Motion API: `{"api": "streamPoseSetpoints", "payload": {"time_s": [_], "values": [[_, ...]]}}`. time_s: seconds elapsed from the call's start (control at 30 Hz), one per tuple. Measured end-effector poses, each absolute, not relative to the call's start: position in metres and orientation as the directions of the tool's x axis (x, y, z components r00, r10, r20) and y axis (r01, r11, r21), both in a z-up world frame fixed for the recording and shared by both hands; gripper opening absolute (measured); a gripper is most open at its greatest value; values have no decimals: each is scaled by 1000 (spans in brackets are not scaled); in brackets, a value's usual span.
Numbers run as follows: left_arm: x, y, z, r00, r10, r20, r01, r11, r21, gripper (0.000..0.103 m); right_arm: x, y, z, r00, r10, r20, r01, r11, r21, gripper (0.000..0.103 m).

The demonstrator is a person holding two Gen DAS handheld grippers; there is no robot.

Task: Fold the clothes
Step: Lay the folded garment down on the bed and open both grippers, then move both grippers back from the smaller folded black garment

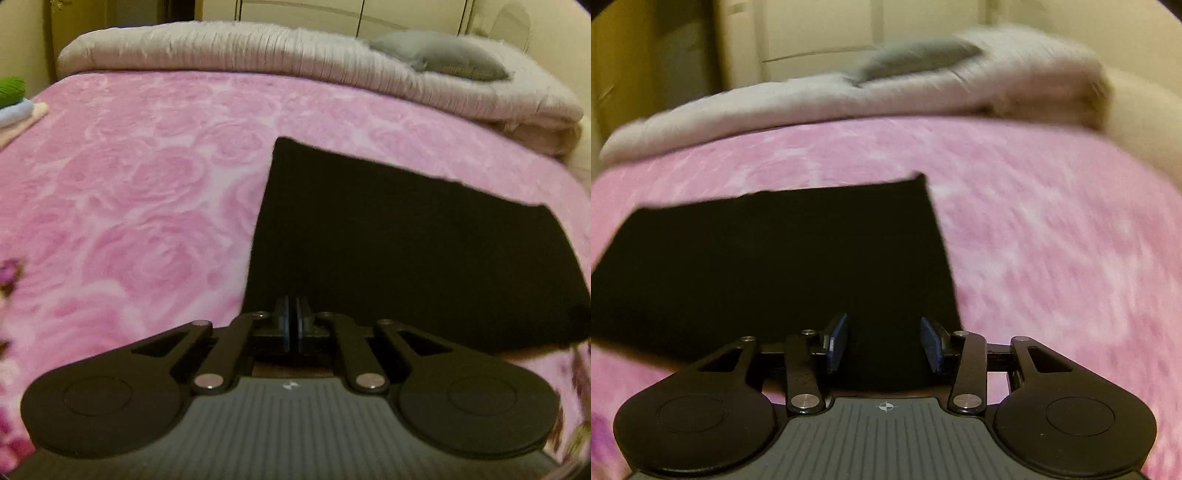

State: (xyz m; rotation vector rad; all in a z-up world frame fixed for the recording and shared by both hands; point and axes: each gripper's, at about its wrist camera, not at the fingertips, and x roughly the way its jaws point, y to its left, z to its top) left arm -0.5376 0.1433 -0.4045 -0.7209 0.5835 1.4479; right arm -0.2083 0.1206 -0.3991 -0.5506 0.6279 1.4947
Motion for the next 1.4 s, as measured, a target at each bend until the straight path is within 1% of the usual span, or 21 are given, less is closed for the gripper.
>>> {"api": "streamPoseSetpoints", "payload": {"time_s": [0.07, 0.13, 0.17, 0.27, 0.37, 0.43, 0.67, 0.97, 1.4], "values": [[-534, 133, -396, 30, 661, -750, -998, -27, -64, 6, -203, 117, -389, -9, 707, -707, -994, 71, 83, 43], [-530, 122, -390, 16, 644, -765, -999, -28, -45, 9, -209, 110, -381, 18, 689, -725, -997, 70, 43, 43], [-527, 117, -390, 10, 635, -772, -999, -28, -35, 13, -211, 106, -379, 9, 683, -730, -998, 55, 39, 43], [-517, 99, -389, 11, 604, -797, -999, -21, -29, 14, -219, 90, -383, -9, 647, -762, -997, 48, 53, 43], [-508, 79, -385, 21, 585, -811, -999, -9, -32, 18, -230, 65, -383, -32, 620, -784, -996, 46, 77, 43], [-503, 65, -379, 27, 585, -810, -1000, 6, -29, 19, -237, 51, -380, -38, 606, -795, -996, 45, 82, 43], [-488, 20, -349, 60, 629, -775, -998, 63, -26, 26, -253, 13, -347, -39, 640, -767, -996, 33, 78, 43], [-481, -22, -327, 63, 664, -745, -996, 86, -8, 28, -262, -26, -331, -53, 648, -759, -996, 19, 85, 43], [-474, -66, -306, 52, 712, -700, -996, 93, 20, 32, -251, -70, -308, -50, 705, -707, -994, 31, 101, 43]]}}
